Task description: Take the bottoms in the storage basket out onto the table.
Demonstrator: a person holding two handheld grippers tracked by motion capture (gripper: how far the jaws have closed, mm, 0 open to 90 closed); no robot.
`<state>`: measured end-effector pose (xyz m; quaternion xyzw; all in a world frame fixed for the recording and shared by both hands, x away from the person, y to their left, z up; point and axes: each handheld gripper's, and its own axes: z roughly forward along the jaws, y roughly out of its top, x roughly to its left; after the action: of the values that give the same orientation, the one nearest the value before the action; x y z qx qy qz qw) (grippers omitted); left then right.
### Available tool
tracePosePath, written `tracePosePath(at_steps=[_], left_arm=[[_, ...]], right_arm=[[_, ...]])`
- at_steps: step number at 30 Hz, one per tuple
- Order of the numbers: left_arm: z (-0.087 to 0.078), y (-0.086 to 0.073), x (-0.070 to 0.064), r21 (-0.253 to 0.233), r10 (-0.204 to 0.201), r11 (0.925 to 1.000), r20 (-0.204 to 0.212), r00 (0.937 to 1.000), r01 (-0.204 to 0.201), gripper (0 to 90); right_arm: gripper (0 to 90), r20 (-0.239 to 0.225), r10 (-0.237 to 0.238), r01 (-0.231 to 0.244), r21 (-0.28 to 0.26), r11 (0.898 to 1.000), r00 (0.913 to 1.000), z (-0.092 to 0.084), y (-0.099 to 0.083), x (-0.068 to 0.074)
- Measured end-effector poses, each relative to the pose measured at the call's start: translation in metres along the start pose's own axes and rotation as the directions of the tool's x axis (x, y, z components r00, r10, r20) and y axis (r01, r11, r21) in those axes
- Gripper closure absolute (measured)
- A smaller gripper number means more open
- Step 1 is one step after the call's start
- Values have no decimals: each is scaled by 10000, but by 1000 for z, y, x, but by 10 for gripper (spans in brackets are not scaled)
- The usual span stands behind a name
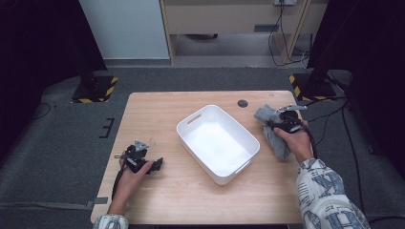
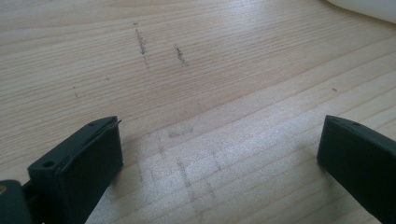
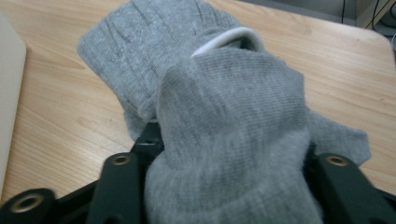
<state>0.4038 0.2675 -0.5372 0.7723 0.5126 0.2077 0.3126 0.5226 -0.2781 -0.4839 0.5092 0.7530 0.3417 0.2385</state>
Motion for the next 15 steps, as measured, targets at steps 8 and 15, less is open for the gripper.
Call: tracePosePath(at_steps=[8,15], left_arm=[[0,0,0,0,-3,10000,-1,10000,3,0],[0,0,0,0,-1,10000,0,10000,1,0]], right_arm=[[116,-231,443,-450,-270,9986,9987,-4,10,1],[110,-437,530,-580,-1220,9908,9976,-16,20,-1]])
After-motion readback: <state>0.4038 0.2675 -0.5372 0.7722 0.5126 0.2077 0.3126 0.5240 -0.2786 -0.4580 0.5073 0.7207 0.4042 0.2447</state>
